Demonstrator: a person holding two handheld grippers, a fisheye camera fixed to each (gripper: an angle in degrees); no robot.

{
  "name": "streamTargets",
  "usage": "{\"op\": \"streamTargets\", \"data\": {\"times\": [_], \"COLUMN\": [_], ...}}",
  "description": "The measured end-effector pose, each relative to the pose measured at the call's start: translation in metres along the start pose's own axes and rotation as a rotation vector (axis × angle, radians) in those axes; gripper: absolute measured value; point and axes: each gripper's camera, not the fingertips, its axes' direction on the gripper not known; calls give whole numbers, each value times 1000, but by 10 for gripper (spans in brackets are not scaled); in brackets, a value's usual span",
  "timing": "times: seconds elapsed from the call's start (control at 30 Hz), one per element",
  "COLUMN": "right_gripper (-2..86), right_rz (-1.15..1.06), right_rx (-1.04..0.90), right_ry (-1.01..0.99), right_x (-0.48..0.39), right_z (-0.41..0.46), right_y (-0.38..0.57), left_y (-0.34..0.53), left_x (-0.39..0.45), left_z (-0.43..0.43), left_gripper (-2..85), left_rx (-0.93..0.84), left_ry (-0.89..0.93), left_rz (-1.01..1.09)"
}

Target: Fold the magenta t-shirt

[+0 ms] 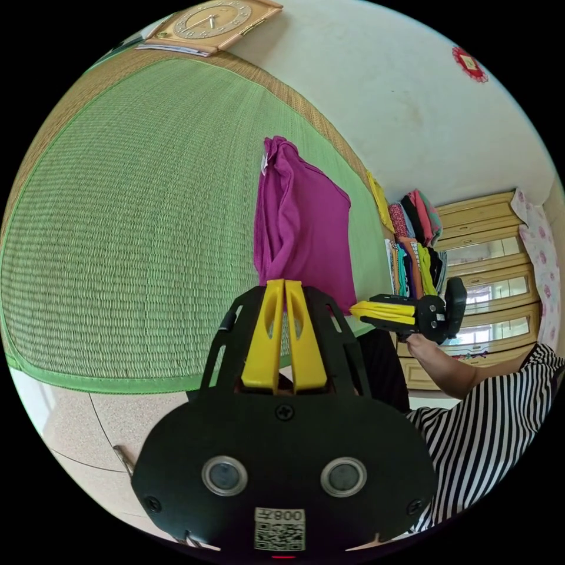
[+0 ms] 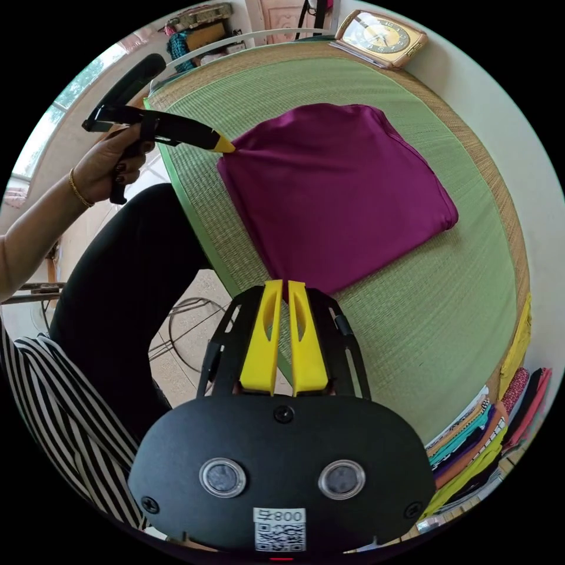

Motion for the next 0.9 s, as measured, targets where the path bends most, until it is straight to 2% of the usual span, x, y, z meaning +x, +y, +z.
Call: {"op": "streamTargets", "data": {"times": [0.3,0.5,0.63,0.9], "right_gripper": [3,2,2,2], "right_rz": [27,49,45,70], "right_rx": [94,95,100,147], "right_ry": [37,20,17,22], "right_x": [-2,1,2,17], "right_z": [-27,-21,-20,-33], "right_y": [14,21,21,48], "left_y": [-1,-5,-15,-15], "left_x": [27,29,32,53], "left_z": [-16,-12,3,-10], "left_gripper": [15,61,30,14], "left_rx": [47,48,-43,-27], "left_ry": [1,-22,-70,-10], "left_rz": [43,54,65,70]}}
